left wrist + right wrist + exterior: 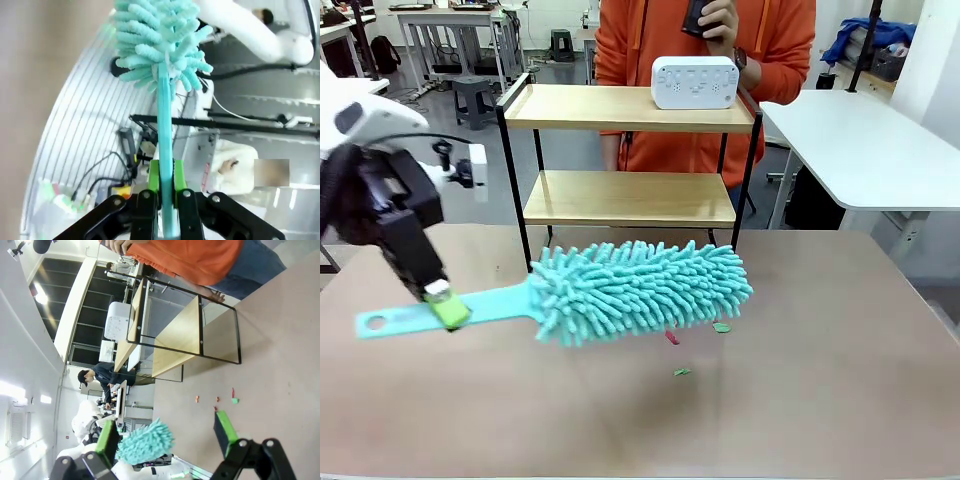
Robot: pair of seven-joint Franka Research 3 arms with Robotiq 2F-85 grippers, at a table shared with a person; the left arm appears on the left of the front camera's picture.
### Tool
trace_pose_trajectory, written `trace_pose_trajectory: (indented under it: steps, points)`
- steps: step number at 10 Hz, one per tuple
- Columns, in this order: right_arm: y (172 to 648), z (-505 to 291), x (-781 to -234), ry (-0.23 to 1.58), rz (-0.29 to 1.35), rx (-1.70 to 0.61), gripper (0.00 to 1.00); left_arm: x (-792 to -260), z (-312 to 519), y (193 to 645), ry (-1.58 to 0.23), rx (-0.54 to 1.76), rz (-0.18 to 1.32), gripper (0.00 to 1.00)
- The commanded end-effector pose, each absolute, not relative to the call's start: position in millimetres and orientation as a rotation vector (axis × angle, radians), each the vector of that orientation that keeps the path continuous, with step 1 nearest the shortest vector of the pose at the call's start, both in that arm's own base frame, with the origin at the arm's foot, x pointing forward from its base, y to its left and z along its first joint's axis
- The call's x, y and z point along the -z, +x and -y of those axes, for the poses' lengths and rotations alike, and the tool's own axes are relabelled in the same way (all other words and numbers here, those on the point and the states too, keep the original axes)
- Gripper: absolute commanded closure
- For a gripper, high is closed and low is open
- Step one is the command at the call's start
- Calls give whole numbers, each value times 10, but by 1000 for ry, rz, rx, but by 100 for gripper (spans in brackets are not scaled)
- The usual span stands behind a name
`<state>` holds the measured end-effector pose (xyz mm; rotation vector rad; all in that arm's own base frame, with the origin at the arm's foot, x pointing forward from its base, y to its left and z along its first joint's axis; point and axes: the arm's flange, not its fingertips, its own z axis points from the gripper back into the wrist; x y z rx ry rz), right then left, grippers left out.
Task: Clean the shelf.
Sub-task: Clean the remaining tier of the Shelf with the Duster once objects are removed.
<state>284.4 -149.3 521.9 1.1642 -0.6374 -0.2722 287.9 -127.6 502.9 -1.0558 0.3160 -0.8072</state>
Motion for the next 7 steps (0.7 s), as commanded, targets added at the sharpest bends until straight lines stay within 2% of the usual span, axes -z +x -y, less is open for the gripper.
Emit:
trace_pose_trajectory:
  steps: [1, 3, 4, 6, 7]
  points:
    - [2880, 1488, -5224, 1176, 666, 254, 0, -5164, 1108, 2885, -1101, 841, -279, 87]
    - [2880, 1488, -5224, 1176, 666, 254, 0, -5493, 679, 2532, -1210, 952, -213, 87]
    - [2880, 1488, -5224, 1176, 666, 254, 0, -5695, 300, 2344, -1276, 979, -99, 87]
    - [2880, 1488, -5224, 1176, 666, 254, 0, -5944, -560, 2020, -1331, 801, 300, 87]
    - [2880, 1488, -5224, 1176, 666, 254, 0, -5928, -897, 1924, -1346, 690, 430, 87]
